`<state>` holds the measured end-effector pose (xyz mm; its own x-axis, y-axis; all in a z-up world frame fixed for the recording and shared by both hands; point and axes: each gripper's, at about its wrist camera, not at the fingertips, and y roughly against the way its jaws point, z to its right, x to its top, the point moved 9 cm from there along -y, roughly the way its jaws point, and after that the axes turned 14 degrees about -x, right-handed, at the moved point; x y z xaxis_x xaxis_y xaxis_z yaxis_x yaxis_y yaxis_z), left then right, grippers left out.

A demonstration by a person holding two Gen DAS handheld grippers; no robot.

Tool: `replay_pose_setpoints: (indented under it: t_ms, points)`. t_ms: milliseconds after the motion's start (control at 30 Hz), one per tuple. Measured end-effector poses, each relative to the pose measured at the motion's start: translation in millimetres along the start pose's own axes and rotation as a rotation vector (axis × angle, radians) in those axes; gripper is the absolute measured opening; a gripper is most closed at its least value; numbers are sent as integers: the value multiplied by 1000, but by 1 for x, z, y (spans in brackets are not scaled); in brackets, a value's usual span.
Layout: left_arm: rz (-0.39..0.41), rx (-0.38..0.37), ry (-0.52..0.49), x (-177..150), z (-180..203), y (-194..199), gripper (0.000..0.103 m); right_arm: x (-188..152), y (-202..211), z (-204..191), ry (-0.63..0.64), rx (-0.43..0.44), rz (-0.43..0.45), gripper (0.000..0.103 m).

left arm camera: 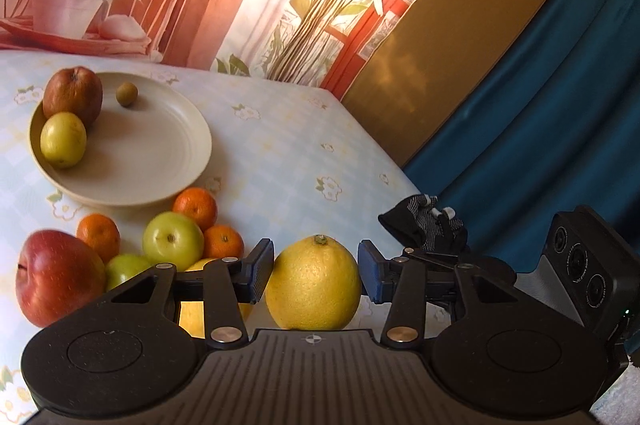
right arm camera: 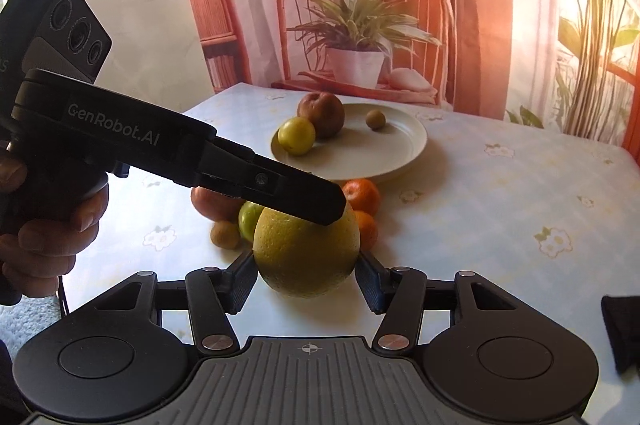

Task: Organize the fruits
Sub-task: 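Carry the lemon with the left tool while the right tool carries the grapefruit to the plate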

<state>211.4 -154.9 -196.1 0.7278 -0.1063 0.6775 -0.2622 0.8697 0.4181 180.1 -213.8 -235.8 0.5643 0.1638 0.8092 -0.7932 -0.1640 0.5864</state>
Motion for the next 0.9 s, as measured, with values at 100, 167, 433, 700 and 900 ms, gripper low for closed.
replay_pose_setpoints:
  t_ms: [100,167,433,700,900]
  points:
    - [29,22,-24,26,-3,7,49,32,-7,0,37,12,24,50]
    - [47,37,-30,43,-8,11,49,49,-14,-1,56,20,40,50]
    - [57,107,-21,104,-52,6,49,106,-76,2,75,43,68,50]
    - [-36,165,30,132,-110,-29,49,115,-158,13,88,41,-25,50]
    - [-115,202,52,136,-146,-66,50,112,-206,31,31,31,-112,50]
